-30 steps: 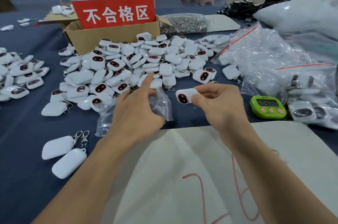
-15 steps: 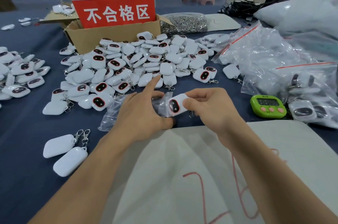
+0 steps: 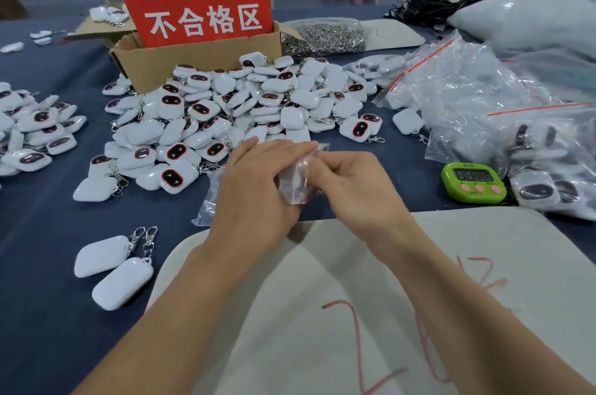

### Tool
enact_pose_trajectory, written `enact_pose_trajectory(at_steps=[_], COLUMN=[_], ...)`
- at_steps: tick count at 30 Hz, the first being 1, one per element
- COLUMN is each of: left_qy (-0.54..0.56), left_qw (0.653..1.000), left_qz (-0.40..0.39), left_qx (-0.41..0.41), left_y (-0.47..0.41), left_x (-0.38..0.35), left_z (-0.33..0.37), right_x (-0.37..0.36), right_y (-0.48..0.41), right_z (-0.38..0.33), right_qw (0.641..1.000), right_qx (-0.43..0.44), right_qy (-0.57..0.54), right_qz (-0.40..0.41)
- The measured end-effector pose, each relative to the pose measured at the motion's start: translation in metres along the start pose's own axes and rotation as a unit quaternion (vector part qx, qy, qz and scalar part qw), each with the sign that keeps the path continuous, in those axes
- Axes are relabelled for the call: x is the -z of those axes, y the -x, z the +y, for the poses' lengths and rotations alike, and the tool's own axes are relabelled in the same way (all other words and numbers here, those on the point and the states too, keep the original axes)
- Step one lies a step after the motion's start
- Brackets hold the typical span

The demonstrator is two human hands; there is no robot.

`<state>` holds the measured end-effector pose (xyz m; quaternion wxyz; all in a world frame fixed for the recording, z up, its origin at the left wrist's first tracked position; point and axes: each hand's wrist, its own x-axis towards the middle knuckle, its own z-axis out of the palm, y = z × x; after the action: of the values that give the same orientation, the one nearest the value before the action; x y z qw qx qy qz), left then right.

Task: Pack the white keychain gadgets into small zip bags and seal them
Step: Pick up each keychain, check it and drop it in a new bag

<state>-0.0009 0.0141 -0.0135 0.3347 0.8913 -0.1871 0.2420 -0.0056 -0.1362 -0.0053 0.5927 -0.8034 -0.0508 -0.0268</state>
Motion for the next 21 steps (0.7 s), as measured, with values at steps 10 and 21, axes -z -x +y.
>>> enact_pose_trajectory(at_steps=[10,21], left_qy=[0.317,-0.026], left_qw=[0.881,0.994], left_qz=[0.264,-0.044], left_qx=[0.23,0.092], left_y=[-0.013,0.006], left_x=[0.017,-0.006], left_z=[-0.001,0.014], right_x=[0.028,0.019], right_y=[-0.025,-0.051], right_z=[0.026,0.04], right_qw=[0.962,0.901], right_qx=[-0.101,-0.004], right_qy=[0.185,0.431], right_qz=[0.176,0.047])
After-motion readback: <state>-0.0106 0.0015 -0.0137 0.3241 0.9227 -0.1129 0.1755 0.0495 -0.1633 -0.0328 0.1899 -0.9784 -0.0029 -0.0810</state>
